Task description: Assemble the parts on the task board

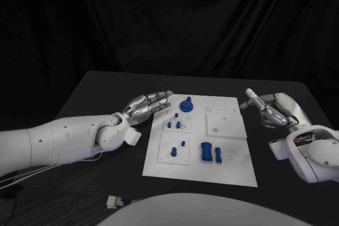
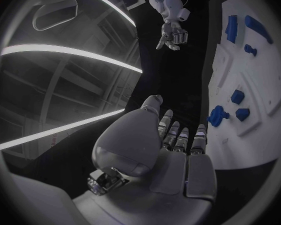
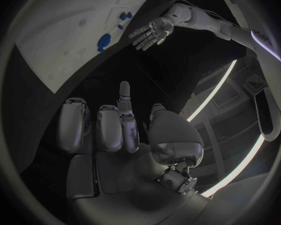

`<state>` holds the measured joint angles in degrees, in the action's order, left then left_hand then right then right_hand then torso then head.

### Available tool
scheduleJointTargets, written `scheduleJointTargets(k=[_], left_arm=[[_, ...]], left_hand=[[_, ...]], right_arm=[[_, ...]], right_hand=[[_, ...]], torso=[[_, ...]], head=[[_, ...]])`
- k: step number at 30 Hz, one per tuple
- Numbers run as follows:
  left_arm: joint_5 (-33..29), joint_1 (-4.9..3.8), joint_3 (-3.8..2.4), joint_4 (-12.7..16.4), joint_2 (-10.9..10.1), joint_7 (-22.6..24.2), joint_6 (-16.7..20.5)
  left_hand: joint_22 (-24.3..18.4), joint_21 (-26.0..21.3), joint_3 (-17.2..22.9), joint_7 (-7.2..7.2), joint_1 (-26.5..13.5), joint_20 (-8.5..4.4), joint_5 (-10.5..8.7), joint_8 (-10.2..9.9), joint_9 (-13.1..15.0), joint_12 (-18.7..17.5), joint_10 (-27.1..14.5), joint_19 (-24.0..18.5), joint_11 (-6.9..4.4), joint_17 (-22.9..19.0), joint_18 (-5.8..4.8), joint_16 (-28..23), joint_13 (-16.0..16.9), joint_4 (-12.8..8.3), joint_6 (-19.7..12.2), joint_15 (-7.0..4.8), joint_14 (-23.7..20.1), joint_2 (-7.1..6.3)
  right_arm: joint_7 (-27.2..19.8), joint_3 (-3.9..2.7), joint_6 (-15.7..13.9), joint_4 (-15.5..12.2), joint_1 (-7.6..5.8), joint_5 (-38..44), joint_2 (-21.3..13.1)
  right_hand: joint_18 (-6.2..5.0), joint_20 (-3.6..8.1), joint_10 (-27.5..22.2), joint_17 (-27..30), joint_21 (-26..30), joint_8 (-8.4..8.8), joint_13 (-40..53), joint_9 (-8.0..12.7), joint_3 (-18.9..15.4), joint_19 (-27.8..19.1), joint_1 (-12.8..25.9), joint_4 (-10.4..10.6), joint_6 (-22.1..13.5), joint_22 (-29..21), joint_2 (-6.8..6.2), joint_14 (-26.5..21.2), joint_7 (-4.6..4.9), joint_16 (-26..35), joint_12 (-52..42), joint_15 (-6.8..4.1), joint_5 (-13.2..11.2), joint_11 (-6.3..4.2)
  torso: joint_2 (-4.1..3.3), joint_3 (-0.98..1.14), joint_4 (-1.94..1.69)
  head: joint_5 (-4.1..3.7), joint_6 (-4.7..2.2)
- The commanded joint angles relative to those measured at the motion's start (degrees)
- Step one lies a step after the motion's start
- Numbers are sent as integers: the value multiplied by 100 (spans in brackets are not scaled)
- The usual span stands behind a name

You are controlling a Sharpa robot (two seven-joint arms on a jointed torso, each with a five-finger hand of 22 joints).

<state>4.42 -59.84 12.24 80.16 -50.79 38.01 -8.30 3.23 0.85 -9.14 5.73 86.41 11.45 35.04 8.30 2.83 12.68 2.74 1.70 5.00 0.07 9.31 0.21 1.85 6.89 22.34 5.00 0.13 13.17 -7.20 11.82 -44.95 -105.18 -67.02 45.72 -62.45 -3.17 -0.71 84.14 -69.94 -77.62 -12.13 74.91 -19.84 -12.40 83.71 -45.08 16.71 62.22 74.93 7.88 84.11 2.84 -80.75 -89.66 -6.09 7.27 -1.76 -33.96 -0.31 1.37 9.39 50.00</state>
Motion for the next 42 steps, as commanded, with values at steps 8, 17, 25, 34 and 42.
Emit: scheduleJointTargets(k=[8,17,25,34,42], left_arm=[[-30,-28,-8,191,-13,646,235],[-30,-30,-7,177,4,641,213],[-29,-29,-7,132,45,618,171],[-29,-28,-6,100,71,582,129],[-29,-27,-6,83,83,549,95]], left_hand=[[-7,23,-18,4,12,-46,38,30,5,51,47,-15,-9,4,99,-4,8,26,48,-34,4,-32],[-10,22,-9,11,23,-47,49,36,5,52,49,-17,-5,3,96,-4,8,26,60,-31,4,-24],[-14,20,13,24,54,-42,68,37,2,47,45,-19,4,2,92,-6,5,12,62,-23,2,-11],[-18,19,32,34,80,-35,81,30,-2,35,36,-21,13,1,89,-8,2,-2,45,-14,-1,-3],[-20,18,39,37,89,-32,86,26,-4,29,32,-22,17,1,89,-9,1,-8,37,-10,-1,0]], right_arm=[[252,2,1045,73,215,687,111],[1121,2,2015,38,535,1742,215],[1425,2,2227,23,716,2086,268],[1642,2,2162,38,791,2264,318],[1726,2,1917,41,806,2379,338]], right_hand=[[176,-43,586,-992,-678,315,1509,373,-767,391,355,3,-79,1324,253,439,90,-532,-34,81,-454,119],[206,-21,586,-1224,-813,345,1509,451,-1057,442,442,0,19,1363,357,466,70,-644,-34,62,-452,100],[204,-19,586,-1230,-807,357,1509,470,-1099,437,425,-4,30,1359,404,465,69,-650,-34,62,-451,98],[192,-26,586,-1185,-767,440,1509,535,-1182,415,340,-9,-58,1343,462,452,98,-638,-34,74,-449,119],[178,-55,586,-1123,-717,571,1509,634,-1273,386,240,-12,-237,1322,526,436,160,-619,-34,111,-444,174]], torso=[[59,2,30],[70,13,44],[75,1,45],[70,1,34],[72,-1,35]], head=[[36,0],[56,0],[40,0],[26,0],[30,0]])
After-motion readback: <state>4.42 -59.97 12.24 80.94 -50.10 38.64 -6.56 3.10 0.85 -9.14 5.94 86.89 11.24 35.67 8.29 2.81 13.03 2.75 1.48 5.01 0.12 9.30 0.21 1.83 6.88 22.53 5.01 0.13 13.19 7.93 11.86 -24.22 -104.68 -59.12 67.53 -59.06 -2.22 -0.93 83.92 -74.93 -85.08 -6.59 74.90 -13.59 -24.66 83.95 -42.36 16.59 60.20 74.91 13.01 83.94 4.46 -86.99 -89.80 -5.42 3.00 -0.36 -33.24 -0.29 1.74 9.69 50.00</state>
